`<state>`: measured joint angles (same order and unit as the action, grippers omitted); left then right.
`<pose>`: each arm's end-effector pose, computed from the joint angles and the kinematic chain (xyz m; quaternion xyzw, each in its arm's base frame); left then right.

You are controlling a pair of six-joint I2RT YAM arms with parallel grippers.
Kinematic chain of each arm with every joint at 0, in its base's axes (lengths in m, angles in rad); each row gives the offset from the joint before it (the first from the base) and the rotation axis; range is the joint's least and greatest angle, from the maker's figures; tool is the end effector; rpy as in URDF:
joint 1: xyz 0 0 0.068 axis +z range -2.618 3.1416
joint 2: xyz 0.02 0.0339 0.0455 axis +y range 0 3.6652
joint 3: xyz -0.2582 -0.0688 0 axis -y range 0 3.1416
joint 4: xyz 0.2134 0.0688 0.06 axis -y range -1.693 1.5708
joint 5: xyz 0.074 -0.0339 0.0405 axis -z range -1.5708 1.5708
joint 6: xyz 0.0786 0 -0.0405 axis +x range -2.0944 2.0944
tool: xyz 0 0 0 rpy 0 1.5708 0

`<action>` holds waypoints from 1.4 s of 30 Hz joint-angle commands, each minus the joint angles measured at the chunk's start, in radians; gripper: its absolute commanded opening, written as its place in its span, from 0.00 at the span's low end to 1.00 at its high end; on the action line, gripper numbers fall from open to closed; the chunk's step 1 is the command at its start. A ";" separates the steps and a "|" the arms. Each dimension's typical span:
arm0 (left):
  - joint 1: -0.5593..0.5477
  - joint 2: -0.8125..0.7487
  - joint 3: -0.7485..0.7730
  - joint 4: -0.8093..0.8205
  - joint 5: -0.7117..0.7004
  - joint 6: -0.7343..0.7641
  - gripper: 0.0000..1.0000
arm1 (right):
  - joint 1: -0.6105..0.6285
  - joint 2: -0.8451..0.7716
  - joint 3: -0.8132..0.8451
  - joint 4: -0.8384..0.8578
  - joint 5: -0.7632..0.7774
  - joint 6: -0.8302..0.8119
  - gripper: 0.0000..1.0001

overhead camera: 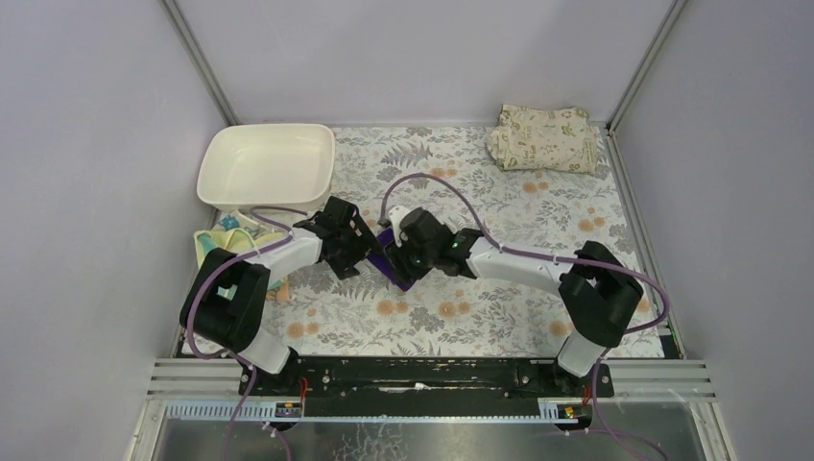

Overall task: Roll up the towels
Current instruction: Roll the towel at the center of the board.

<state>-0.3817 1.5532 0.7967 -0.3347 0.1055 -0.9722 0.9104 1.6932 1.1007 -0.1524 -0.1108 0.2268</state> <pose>0.2587 -0.1127 0.1338 -0.2703 0.9317 -0.1885 0.1528 0.2225 0.3006 0.1973 -0.3275 0.8542 0.2585 0.3103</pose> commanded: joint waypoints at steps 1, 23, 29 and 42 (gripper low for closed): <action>-0.014 0.058 -0.026 -0.059 -0.068 0.003 0.81 | 0.113 -0.026 0.039 -0.037 0.303 -0.129 0.62; -0.017 0.077 -0.009 -0.065 -0.077 0.014 0.82 | 0.205 0.238 0.016 -0.002 0.499 -0.217 0.58; -0.012 0.044 0.030 -0.102 -0.099 0.033 0.85 | 0.186 0.250 -0.003 -0.008 0.370 -0.218 0.33; 0.062 -0.227 -0.006 -0.208 -0.118 0.030 0.97 | -0.029 0.197 0.036 -0.011 -0.432 -0.090 0.18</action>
<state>-0.3374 1.3983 0.8207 -0.4583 0.0296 -0.9588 0.9215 1.8469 1.1366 -0.1081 -0.1200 0.0402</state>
